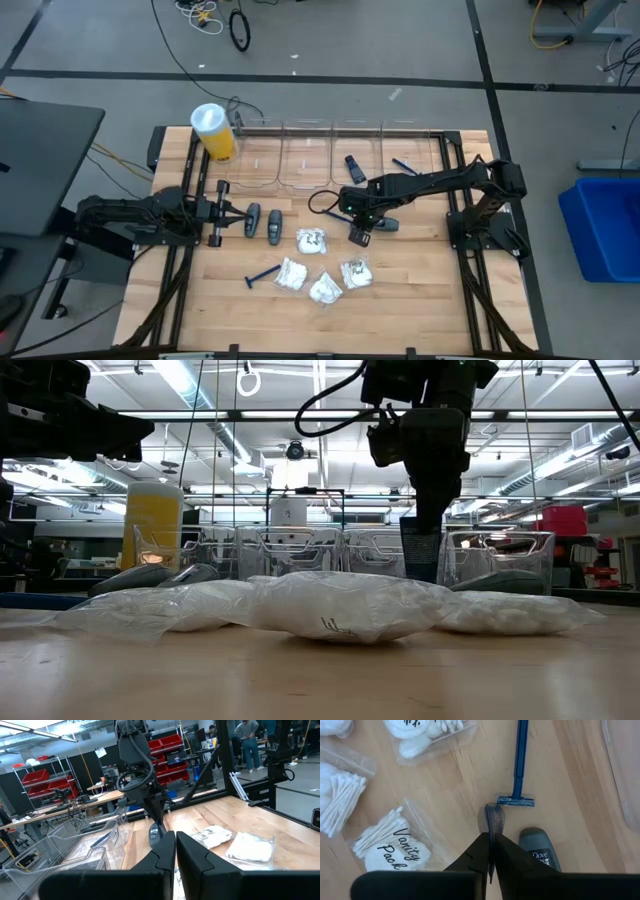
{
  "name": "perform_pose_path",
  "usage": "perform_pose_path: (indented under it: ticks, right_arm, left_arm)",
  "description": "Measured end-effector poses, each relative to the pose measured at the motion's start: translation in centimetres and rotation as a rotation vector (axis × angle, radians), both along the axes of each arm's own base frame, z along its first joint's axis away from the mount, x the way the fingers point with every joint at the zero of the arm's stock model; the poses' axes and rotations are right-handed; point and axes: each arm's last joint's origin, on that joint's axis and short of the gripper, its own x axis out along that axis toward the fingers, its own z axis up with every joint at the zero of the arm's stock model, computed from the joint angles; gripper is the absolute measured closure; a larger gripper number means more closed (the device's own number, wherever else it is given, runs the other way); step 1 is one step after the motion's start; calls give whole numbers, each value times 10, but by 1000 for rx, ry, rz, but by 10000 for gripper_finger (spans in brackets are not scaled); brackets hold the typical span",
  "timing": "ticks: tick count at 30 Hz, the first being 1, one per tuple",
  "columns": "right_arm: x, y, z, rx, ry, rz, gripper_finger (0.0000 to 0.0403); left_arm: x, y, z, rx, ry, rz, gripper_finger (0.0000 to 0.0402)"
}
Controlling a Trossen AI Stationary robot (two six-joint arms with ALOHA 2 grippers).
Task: Pick & Place Travel size toiletries
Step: Put the dark blue shave cream into the middle right transparent bin
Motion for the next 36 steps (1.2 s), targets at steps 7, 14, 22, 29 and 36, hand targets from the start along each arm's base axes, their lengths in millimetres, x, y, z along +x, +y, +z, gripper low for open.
perform_pose_path:
  ticks: [7,14,22,29,36]
  right_arm:
    - [0,0,10,-1,-37,6,371]
    - [-1,0,11,0,-37,6,371]
    - [-3,-5,15,6,-56,-9,371]
    - [-11,-16,37,14,-143,-19,371]
    - [-24,-32,58,1,-222,-62,371]
  left_arm:
    - [0,0,0,0,0,0,378]
    - [0,0,0,0,0,0,378]
    - [0,0,0,0,0,0,377]
    - [0,0,0,0,0,0,378]
    - [0,0,0,0,0,0,378]
